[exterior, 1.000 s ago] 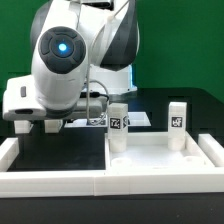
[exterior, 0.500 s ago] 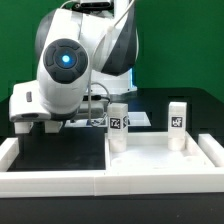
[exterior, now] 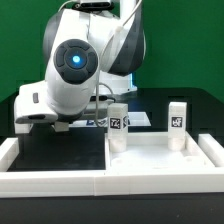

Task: Assemble square table

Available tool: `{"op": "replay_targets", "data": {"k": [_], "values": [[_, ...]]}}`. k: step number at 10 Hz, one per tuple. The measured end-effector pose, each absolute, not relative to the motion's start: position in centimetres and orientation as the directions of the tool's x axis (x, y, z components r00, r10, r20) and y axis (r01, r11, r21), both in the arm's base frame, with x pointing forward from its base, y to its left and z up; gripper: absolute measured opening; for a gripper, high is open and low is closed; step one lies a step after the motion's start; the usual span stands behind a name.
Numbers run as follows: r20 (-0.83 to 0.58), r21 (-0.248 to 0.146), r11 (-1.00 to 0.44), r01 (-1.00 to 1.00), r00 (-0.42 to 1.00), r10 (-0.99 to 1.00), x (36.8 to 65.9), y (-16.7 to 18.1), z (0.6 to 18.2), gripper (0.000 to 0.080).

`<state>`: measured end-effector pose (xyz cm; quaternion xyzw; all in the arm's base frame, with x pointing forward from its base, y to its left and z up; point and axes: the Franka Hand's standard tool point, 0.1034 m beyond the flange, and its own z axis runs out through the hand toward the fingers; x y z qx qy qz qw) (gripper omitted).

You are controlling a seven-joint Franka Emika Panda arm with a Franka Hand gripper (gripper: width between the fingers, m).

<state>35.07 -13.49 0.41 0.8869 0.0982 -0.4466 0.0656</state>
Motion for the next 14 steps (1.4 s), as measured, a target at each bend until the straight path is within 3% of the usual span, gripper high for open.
{"op": "replay_targets", "data": {"k": [5, 7, 9, 10, 14], "values": [[-0.805, 0.027, -0.971, 0.238, 0.581, 0.121, 35.2, -13.3, 0.6, 0.0288], [-0.785, 0.030, -0.964, 0.264, 0.603, 0.141, 36.9, -12.0, 2.5, 0.0290], [-0.746, 0.040, -0.961, 0.275, 0.648, 0.154, 39.0, -10.9, 5.6, 0.0290], [-0.739, 0.041, -0.961, 0.274, 0.655, 0.155, 39.3, -10.8, 6.1, 0.0290], [-0.582, 0.050, -0.952, 0.303, 0.783, 0.219, 40.6, -10.8, 5.3, 0.0290]]}}
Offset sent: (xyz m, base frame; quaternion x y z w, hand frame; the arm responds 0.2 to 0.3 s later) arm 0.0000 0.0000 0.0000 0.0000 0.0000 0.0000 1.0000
